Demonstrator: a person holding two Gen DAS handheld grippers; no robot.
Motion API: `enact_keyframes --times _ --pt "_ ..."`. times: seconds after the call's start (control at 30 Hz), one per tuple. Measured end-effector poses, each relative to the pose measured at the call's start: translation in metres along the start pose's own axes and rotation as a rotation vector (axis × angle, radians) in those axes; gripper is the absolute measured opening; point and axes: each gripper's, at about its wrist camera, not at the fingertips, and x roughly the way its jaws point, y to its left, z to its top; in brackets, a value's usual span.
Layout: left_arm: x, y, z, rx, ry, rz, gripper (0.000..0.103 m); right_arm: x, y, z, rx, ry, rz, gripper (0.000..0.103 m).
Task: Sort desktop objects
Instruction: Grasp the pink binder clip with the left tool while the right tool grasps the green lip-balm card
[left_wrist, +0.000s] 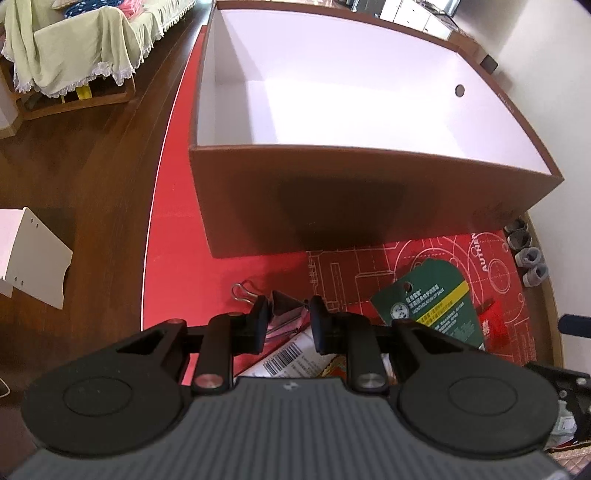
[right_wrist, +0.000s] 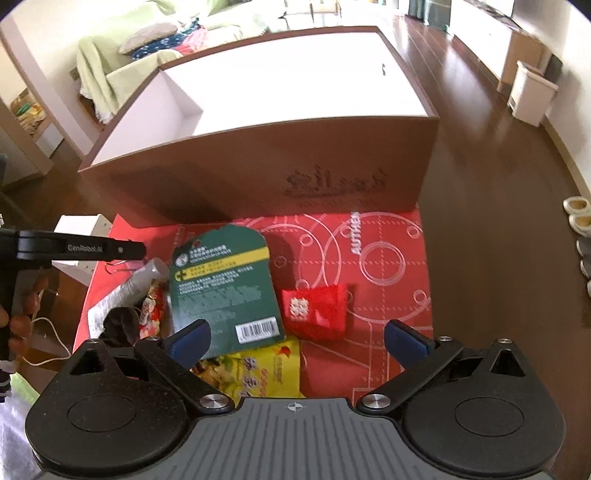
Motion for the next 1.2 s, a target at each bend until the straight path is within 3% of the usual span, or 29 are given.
enact_keyframes --times 0.27,0.63,1.0,1.07,1.2 --pt "-0.02 0.004 0.009 0.01 -0.052 -0.011 0.02 0.023 0.019 0.012 -0.07 -0.019 0.086 0.103" --pt "-0.028 0.009 0.008 -0.01 -0.052 -0.034 0.02 0.06 0.035 0.024 -0.123 0.011 0.171 0.103" --pt "-0.03 0.009 0.011 -0.001 -0.052 -0.053 0.02 0.087 0.039 0.016 -0.169 0.049 0.118 0.102" --pt "-0.03 0.009 0.01 0.001 -0.051 -0.054 0.02 0.087 0.039 0.015 -0.184 0.047 0.123 0.086" --pt "-0.033 0.008 0.01 0.004 -0.052 -0.058 0.02 0.083 0.038 0.014 -0.201 0.028 0.127 0.086"
